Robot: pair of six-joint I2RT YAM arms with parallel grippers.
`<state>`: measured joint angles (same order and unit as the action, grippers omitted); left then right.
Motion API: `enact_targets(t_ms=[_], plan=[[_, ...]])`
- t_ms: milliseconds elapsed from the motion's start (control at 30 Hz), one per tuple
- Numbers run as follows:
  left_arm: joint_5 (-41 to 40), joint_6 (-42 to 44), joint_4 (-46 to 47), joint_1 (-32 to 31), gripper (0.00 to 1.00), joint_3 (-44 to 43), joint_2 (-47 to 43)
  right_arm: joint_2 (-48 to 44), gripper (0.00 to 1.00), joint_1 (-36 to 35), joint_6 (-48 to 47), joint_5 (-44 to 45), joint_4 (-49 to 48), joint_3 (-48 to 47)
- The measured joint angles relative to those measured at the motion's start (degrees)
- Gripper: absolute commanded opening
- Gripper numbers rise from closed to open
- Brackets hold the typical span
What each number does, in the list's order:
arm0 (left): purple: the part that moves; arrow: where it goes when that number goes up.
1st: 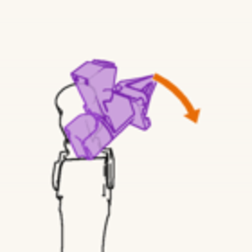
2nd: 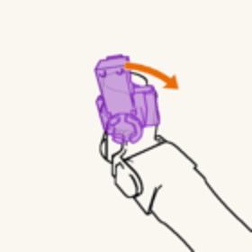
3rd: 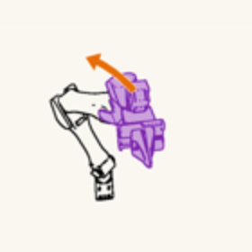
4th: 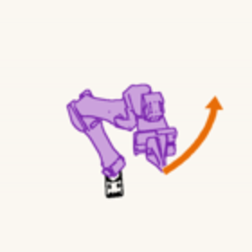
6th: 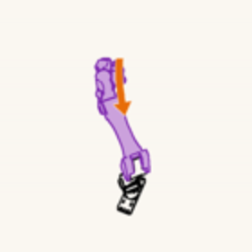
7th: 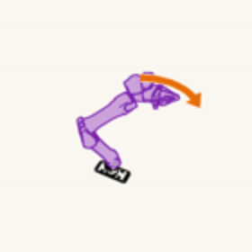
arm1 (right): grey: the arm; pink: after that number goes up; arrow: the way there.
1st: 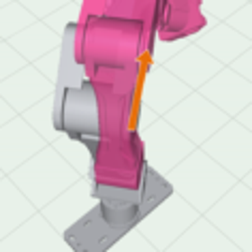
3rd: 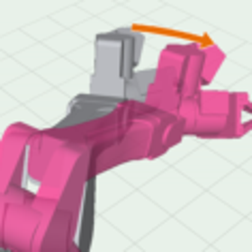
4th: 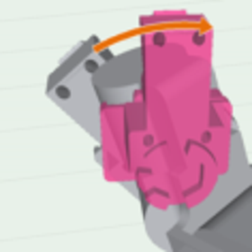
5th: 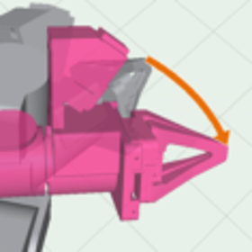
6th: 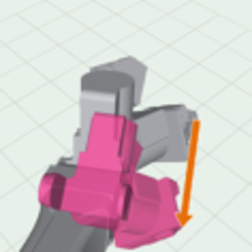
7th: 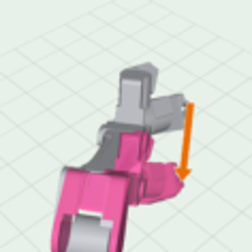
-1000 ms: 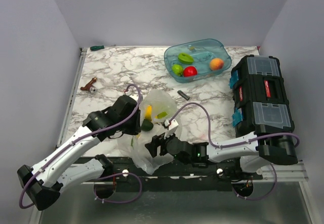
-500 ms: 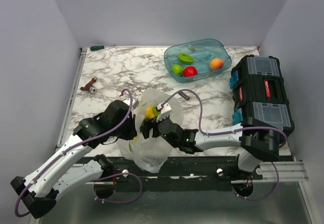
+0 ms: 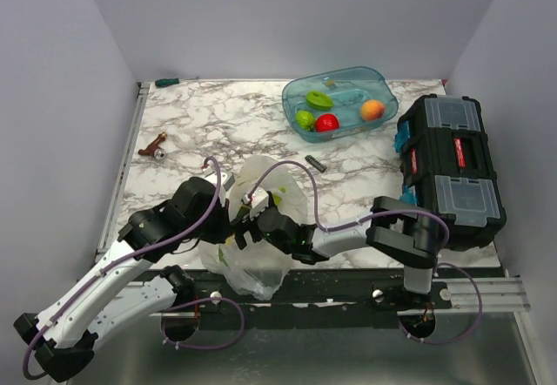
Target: Take the fake fruits out of the plastic bag
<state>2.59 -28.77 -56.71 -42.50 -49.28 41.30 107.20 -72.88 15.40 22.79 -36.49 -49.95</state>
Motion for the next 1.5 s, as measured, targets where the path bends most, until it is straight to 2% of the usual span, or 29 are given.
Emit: enact_targets(t_ms=[300,400,633,733,767,933,1133,1300,1500], plan=[[0.13,0.2,0.13,0.0,0.0,0.59,-1.53,5.75,1.0,0.59,-6.64,-1.64,-2.03,-5.27],[0.37,0.24,0.48,0.0,0.0,0.68,-1.55,7.74,0.96,0.59,-8.04,-1.9,-2.19,-7.3],[0.66,0.26,0.96,0.0,0.0,0.79,-1.79,10.51,0.78,0.57,-8.11,-1.7,-2.19,-9.03],[0.66,0.24,1.09,0.0,0.0,0.79,-1.81,10.62,0.59,0.59,-7.37,-1.4,-1.99,-9.03],[0.66,0.24,1.16,0.0,0.0,0.79,-1.81,10.62,0.56,0.57,-7.1,-1.16,-1.99,-9.03],[0.66,0.22,1.27,0.0,0.0,0.83,-1.9,9.27,0.5,0.57,-5.44,-0.57,-1.81,-7.45],[0.63,0.17,1.29,0.0,0.0,0.87,-1.97,3.85,0.32,0.57,-4.2,-0.59,-0.92,-3.69],[0.55,-0.02,1.27,0.0,0.0,0.87,-1.9,-1.03,0.21,0.57,-2.36,-0.83,-0.66,-0.61],[0.42,-0.28,1.27,0.0,0.0,0.87,-1.99,-8.33,0.17,0.59,1.38,-2.58,0.7,4.85]])
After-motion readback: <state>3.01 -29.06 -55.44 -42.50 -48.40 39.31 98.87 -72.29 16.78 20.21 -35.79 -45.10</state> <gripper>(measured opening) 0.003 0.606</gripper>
